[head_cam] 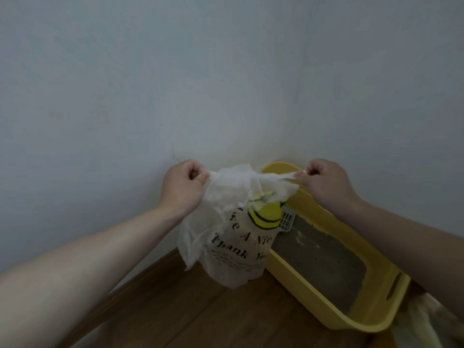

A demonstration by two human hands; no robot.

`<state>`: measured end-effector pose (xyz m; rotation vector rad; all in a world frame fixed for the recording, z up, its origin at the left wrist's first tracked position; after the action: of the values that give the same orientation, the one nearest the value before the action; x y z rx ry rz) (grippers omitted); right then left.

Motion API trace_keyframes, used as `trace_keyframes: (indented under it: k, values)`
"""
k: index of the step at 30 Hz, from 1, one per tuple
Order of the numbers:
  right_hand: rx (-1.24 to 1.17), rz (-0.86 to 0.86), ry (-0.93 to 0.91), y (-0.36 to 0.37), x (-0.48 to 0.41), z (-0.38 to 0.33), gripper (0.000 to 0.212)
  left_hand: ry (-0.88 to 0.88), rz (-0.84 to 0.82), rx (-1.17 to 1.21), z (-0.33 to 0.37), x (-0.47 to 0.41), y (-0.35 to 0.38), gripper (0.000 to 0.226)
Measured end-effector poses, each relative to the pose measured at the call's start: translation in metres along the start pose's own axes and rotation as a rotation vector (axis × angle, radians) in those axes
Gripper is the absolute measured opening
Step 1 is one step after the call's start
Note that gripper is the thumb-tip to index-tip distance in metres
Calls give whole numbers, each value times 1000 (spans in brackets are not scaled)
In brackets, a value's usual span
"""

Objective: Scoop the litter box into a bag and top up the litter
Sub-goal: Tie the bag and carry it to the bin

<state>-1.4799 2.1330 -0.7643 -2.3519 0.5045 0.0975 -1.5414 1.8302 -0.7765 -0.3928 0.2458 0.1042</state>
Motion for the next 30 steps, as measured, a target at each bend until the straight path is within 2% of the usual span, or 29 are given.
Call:
trace_keyframes:
  k: [7,13,24,30]
  values:
    - [20,66,179,-19,-8,55,28,-124,66,-10,-23,0,0,22]
    - [132,82,216,-28,1,84,26,-128,51,-82,-29,29,11,20]
    - [269,40,249,-25,18,108,24,-253,54,-70,-52,55,8,21]
    - [257,29,275,-35,23,114,22,-261,62,-79,-49,59,7,20]
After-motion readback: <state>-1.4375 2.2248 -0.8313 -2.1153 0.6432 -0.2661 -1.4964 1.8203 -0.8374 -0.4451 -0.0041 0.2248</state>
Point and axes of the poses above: each hand's wrist, its own x-axis away from the middle knuckle, its own y-axis out of the palm, z = x × y, the point moved 6 cm from there along -x, towards the middle knuckle, and after that the axes turned 4 degrees about x, right-handed, at the moved point
